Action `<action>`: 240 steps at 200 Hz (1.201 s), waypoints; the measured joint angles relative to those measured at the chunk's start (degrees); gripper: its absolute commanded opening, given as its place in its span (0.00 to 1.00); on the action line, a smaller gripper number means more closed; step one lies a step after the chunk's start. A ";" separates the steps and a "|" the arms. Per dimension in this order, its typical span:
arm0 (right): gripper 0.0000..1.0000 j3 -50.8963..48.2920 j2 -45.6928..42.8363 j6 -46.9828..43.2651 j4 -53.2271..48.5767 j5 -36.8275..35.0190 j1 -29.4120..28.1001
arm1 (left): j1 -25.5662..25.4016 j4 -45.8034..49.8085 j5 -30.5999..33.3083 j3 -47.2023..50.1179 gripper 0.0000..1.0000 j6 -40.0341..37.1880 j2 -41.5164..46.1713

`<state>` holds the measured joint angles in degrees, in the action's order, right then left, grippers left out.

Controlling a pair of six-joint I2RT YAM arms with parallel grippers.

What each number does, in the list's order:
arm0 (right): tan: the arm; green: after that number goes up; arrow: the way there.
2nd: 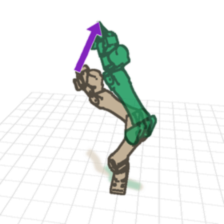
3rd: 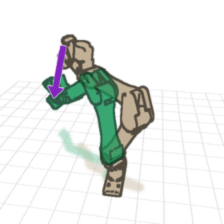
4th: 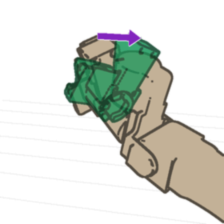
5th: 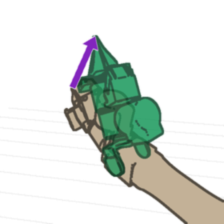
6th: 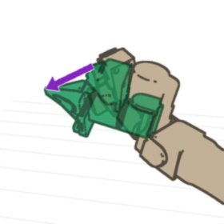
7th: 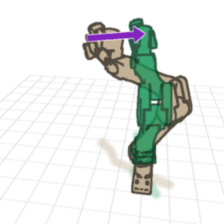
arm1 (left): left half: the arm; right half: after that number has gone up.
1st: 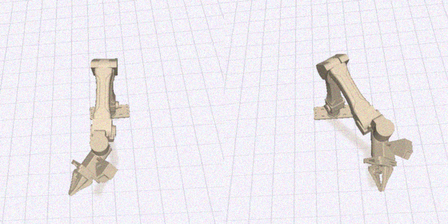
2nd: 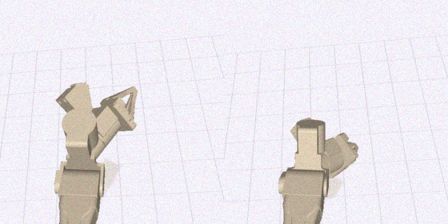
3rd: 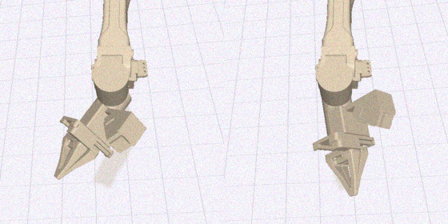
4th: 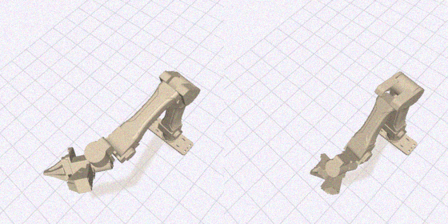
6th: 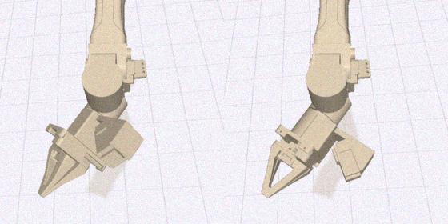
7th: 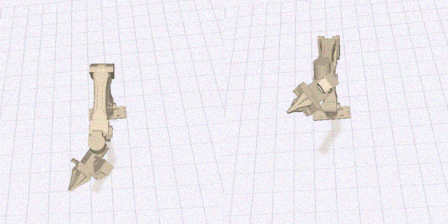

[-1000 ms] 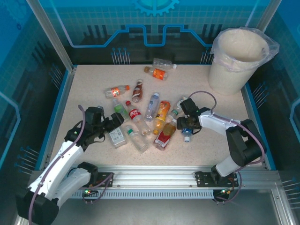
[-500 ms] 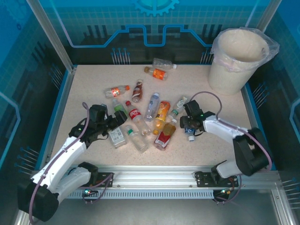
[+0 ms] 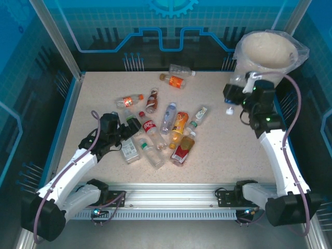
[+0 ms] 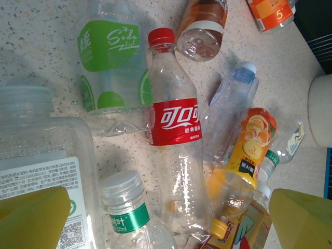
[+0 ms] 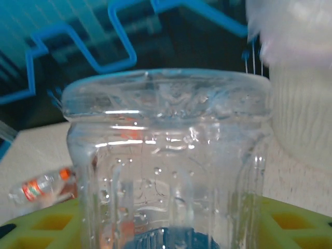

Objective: Put the plastic bottles in the bin

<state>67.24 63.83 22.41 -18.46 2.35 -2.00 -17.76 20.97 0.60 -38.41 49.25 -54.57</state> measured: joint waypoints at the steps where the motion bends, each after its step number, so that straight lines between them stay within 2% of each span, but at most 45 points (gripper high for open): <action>1: 0.48 0.00 0.00 0.00 0.00 0.00 0.00 | 0.00 0.00 0.00 0.00 0.99 0.00 0.00; 54: 0.49 19.69 15.47 8.83 2.84 5.09 10.34 | 0.00 -0.98 -0.02 0.00 0.99 1.86 0.02; 96: 0.56 33.16 29.75 19.17 3.85 3.50 12.57 | 0.00 -1.18 -0.04 0.02 0.99 1.92 0.02; 135: 0.60 38.71 38.73 31.06 4.81 -3.08 12.57 | 0.00 -1.22 -0.04 0.57 0.99 2.12 -0.04; 174: 0.65 43.54 43.30 41.88 4.35 -11.54 12.52 | -0.04 -1.16 -0.02 0.74 0.99 2.10 -0.46; 210: 0.74 52.85 47.69 47.10 0.66 -16.55 12.35 | -0.04 -1.09 0.11 0.76 0.99 2.10 -0.52; 240: 0.83 56.98 49.35 50.03 -3.13 -23.96 10.43 | -0.04 -0.72 0.92 1.33 0.99 2.10 -0.52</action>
<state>124.22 113.19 72.44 -21.58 -21.61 8.43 -17.80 20.25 1.52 -37.08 51.35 -55.09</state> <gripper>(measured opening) 0.793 0.988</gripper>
